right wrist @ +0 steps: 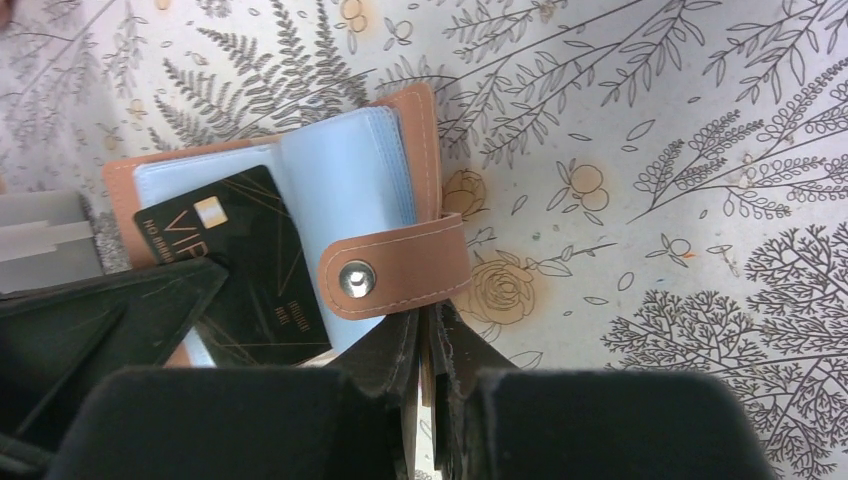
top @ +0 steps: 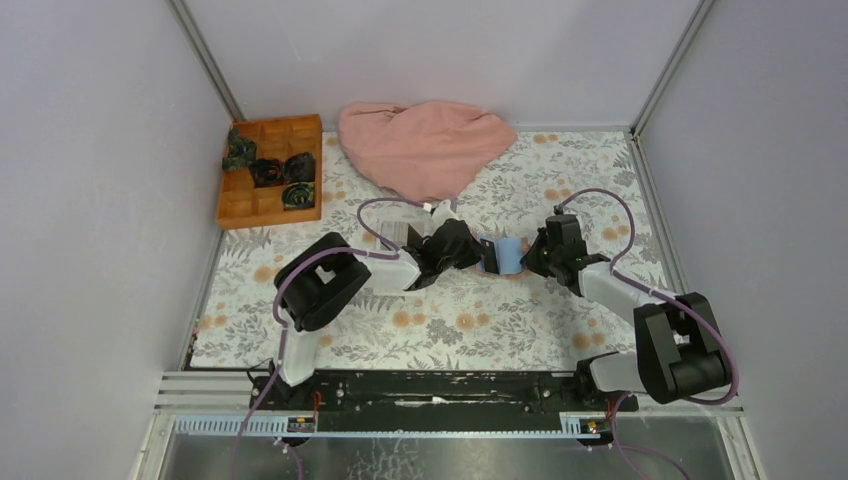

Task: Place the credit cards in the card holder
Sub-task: Open the card holder at the center of the board.

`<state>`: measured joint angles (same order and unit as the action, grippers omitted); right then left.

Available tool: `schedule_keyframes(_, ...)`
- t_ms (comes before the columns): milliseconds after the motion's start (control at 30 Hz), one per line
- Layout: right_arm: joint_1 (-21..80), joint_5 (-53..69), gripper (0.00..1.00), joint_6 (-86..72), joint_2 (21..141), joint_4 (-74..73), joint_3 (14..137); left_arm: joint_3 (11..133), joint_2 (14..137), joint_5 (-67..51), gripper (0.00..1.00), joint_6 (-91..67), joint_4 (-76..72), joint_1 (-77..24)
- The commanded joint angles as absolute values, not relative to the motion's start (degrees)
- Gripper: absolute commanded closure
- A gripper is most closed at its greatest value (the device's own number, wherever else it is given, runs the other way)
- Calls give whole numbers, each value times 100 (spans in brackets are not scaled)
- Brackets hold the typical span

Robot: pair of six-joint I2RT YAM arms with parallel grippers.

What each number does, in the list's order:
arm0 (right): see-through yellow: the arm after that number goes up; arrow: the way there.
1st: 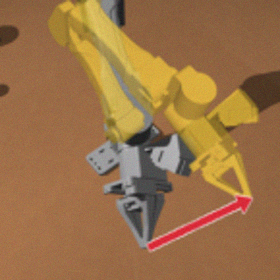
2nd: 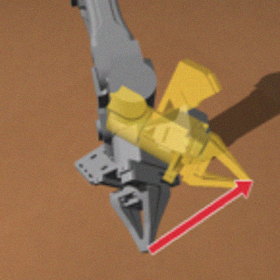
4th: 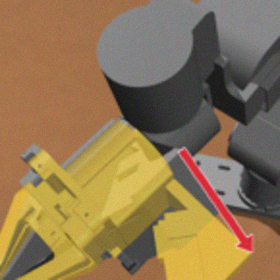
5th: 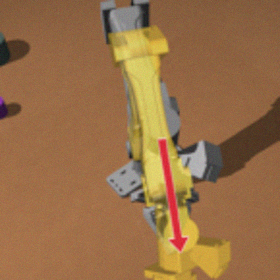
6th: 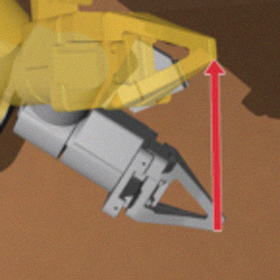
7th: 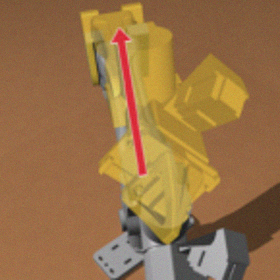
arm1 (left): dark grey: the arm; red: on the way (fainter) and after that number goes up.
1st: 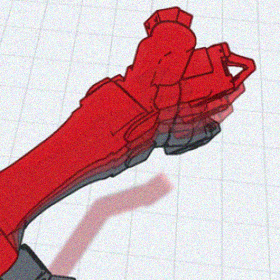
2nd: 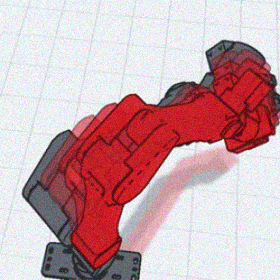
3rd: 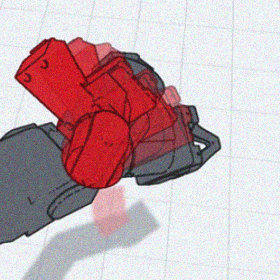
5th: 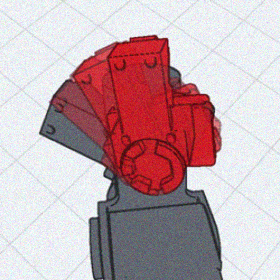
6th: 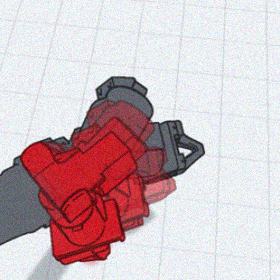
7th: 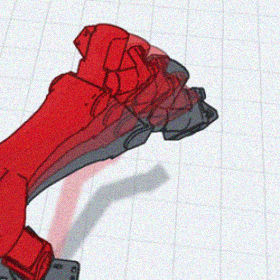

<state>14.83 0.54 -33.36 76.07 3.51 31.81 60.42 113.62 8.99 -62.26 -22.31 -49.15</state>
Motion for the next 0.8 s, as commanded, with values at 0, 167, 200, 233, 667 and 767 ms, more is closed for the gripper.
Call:
schedule_keyframes(0, 1426, -192, 95, -3336, 7813, 19, 3434, 6160, 11461, 891, 100, -6143, -2480, -4950)
schedule_keyframes(167, 1416, -243, 95, -3335, 7986, -69, 3524, 6066, 11523, 750, 100, -6228, -2828, -4948)
schedule_keyframes(200, 1412, -263, 95, -3319, 8026, -90, 3539, 6026, 11535, 706, 100, -6257, -2923, -4941)
schedule_keyframes(233, 1407, -278, 95, -3324, 8063, -112, 3548, 5987, 11532, 676, 100, -6272, -3022, -4941)
schedule_keyframes(667, 1380, -299, 95, -3352, 8422, -69, 3600, 5611, 11572, 349, 100, -6547, -3699, -4737)
schedule_keyframes(767, 1380, -335, 95, -3333, 8418, -99, 3619, 5580, 11610, 306, 100, -6609, -3765, -4698)
